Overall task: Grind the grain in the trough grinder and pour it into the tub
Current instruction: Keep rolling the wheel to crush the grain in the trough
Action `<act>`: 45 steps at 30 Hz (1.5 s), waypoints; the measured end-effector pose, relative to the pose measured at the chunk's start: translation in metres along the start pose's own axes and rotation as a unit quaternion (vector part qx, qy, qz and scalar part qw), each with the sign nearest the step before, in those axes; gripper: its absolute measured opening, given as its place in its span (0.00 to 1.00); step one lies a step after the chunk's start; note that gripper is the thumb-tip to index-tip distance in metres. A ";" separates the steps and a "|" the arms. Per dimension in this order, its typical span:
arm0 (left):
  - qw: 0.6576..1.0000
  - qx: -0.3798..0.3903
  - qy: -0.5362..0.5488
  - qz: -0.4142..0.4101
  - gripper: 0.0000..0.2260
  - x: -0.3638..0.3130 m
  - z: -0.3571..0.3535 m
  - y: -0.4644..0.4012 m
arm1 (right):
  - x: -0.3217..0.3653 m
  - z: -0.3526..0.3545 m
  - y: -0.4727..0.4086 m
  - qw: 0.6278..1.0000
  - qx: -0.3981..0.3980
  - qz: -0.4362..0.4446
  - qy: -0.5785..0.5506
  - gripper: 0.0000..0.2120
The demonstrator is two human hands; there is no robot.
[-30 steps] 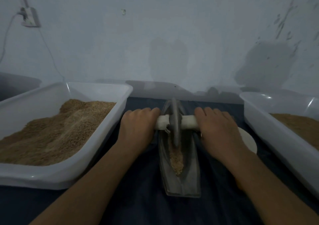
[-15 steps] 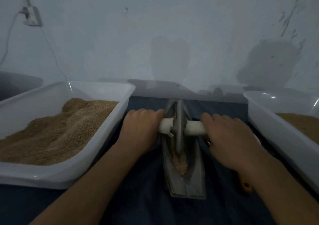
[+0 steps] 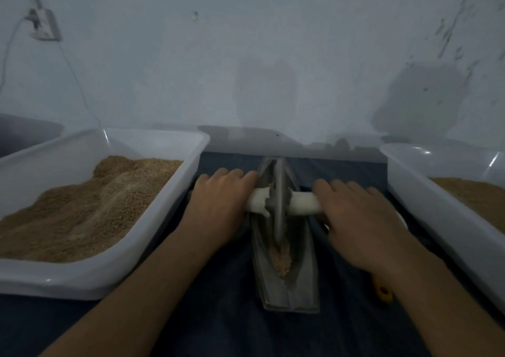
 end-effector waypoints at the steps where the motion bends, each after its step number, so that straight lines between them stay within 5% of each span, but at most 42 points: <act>1: 1.000 0.003 -0.015 0.017 0.13 0.000 -0.002 -0.003 | 0.003 -0.003 -0.007 1.000 -0.004 -0.009 0.013 0.17; 5: 0.997 -0.004 -0.030 0.065 0.08 -0.003 -0.002 -0.003 | 0.001 -0.012 -0.021 0.999 0.000 -0.037 0.032 0.16; 13: 0.998 0.055 0.004 0.014 0.09 0.000 0.020 0.018 | -0.006 0.012 0.015 0.998 0.010 0.039 -0.055 0.16; 22: 0.995 0.021 -0.053 0.087 0.11 -0.004 -0.002 -0.006 | 0.002 -0.013 -0.024 0.999 -0.003 -0.039 0.016 0.15; 31: 0.999 0.040 0.001 0.013 0.10 0.003 0.013 0.015 | -0.009 0.003 0.012 0.998 0.005 0.029 -0.057 0.18; 39: 0.997 0.029 -0.034 0.062 0.11 0.005 -0.005 -0.006 | -0.001 -0.015 -0.025 1.000 -0.015 -0.019 0.017 0.17; 45: 0.997 0.077 0.010 -0.005 0.15 0.010 0.019 0.014 | -0.010 0.006 0.010 0.996 0.026 0.047 -0.071 0.16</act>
Point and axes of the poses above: each hand's wrist, its own y-axis away from the middle knuckle, its own z-axis out of the back of the hand, x = y × z, the point moved 1 cm from there along -y, towards the middle knuckle, and after that the axes turned 1 degree about -x, right-handed, at the moved point
